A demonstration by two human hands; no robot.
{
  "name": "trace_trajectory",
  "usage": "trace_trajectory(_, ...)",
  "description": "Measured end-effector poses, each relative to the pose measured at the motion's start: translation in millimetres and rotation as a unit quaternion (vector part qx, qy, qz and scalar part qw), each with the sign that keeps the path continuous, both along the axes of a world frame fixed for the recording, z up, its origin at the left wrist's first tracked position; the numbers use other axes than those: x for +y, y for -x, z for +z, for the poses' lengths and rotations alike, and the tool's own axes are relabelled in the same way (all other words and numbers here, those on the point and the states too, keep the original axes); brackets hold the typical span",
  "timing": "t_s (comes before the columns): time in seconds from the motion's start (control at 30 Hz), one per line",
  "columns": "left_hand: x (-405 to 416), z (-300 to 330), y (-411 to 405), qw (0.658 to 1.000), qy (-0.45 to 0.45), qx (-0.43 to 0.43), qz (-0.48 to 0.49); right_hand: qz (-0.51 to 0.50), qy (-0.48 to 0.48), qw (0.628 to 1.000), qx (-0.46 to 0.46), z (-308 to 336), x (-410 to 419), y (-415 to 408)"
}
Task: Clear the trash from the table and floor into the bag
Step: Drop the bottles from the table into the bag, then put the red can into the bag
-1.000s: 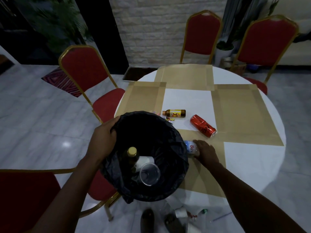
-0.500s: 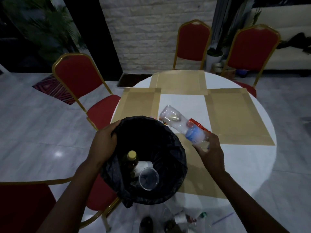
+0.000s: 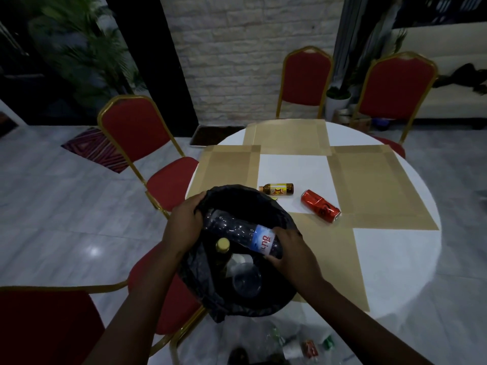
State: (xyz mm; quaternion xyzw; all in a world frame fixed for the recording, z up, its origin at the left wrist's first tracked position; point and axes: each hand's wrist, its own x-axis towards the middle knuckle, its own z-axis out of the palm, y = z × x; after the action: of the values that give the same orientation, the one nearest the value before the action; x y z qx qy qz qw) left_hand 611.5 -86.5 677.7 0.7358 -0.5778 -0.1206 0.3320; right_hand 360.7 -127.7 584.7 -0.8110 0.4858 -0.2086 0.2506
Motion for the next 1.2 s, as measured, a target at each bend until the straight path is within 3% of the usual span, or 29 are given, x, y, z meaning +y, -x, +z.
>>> trace_trajectory(0.37,11,-1,-3,1.0,0.026,0.003,-0.008,0.039,0.031,0.994,0.097,-14,1,-20)
trace_trajectory(0.53,10,0,-1,1.0,0.026,0.001,-0.014,0.037,0.044,0.997,0.057,-6,-4,-17)
trace_trajectory(0.83,7,-1,0,1.0,0.025,-0.005,-0.01,-0.065,0.153,0.986,-0.002,-15,-71,31)
trace_trajectory(0.93,5,2,4,1.0,0.025,-0.007,-0.01,-0.082,0.146,0.985,0.044,-39,-102,55)
trace_trajectory(1.2,-4,6,21,1.0,0.02,-0.018,-0.001,-0.053,-0.013,0.962,0.267,-118,-174,103)
